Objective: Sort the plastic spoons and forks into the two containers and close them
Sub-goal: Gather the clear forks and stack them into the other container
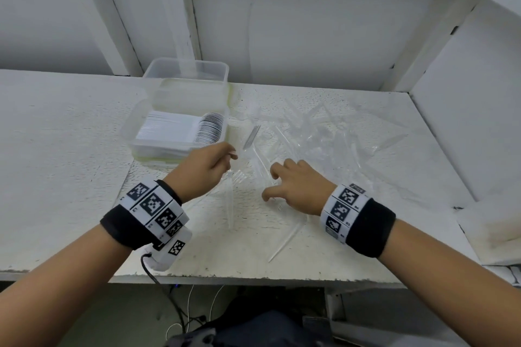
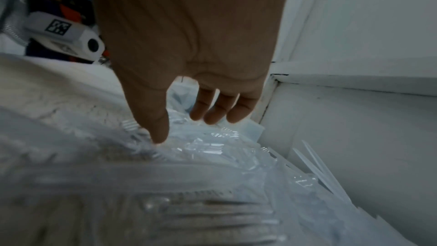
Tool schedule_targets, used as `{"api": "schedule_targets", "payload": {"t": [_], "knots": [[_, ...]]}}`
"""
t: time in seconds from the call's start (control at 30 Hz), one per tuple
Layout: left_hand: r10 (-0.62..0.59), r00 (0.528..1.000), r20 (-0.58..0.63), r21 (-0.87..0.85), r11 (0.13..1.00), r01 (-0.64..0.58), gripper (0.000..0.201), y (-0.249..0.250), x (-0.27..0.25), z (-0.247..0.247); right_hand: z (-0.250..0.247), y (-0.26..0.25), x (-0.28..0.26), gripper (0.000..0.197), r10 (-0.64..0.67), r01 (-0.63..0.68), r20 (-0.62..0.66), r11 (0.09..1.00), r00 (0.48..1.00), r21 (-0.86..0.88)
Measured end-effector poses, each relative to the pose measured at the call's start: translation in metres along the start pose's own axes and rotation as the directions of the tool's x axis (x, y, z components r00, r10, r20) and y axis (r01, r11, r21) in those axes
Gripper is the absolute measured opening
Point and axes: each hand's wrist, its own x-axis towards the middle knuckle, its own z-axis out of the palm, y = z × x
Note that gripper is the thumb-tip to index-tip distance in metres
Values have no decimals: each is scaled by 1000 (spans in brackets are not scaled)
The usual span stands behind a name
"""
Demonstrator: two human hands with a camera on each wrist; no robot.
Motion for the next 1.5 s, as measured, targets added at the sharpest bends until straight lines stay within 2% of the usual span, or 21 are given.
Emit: {"api": "schedule_targets", "payload": {"t": [0.1,0.2,0.37,0.5,0.63,0.83,0.87,0.9,0.93,0.97,1.03,1.07,1.1,1.17,1.23,1.27,1.3,1.37,1.43,1.5], "knots": [[-23,1000,13,-22,999,23,19,-6,-4,0,6,1,7,43,-114,116,18,988,993,-106],[-58,998,17,-62,996,59,19,-13,-6,-3,10,2,9,40,-205,210,51,969,977,-129],[-77,996,34,-69,994,79,19,-16,-9,-7,6,5,0,44,-231,234,35,967,972,-103],[-98,993,72,-48,994,102,20,-16,-8,-4,5,9,-2,41,-293,292,15,945,956,-150],[-94,992,84,-53,994,99,20,-14,-5,0,13,14,0,27,-343,329,-85,933,935,-146],[-91,992,93,-38,995,95,20,-12,-1,2,26,15,-8,16,-278,320,-320,944,906,85],[-88,992,89,-32,995,91,21,-11,1,2,24,15,-10,14,-245,312,-374,941,895,129],[-88,992,85,-25,996,91,21,-9,2,3,19,16,-13,21,-186,299,-432,931,882,211],[-92,992,85,-15,996,93,21,-7,4,3,12,16,-15,29,-91,289,-496,896,863,338],[-94,991,93,-14,995,96,18,-5,6,4,4,17,-19,33,52,266,-533,823,844,501],[-70,989,132,-13,997,72,15,1,11,8,-13,20,-28,24,390,203,-477,567,787,798],[-40,987,156,7,999,39,16,3,13,10,-19,22,-33,18,530,192,-423,437,735,879],[-9,981,192,50,999,0,19,6,16,13,-22,25,-37,16,628,199,-395,362,671,911],[31,953,301,175,981,-87,30,9,23,22,-27,31,-40,16,715,229,-414,346,564,910],[12,902,431,326,930,-168,40,10,30,32,-30,33,-41,16,731,262,-450,365,513,893],[-17,880,475,397,897,-197,42,11,32,36,-31,34,-41,16,733,250,-447,370,513,895],[-36,865,500,444,869,-221,43,12,33,39,-30,35,-42,15,731,214,-423,367,536,905],[-36,856,515,476,843,-251,41,13,36,43,-25,38,-43,6,691,87,-329,362,644,928],[-18,856,517,468,843,-265,34,12,38,44,-14,42,-42,15,640,-61,-248,420,728,906],[12,858,513,456,843,-285,26,10,39,42,-8,43,-39,24,612,-113,-236,475,755,873]]}}
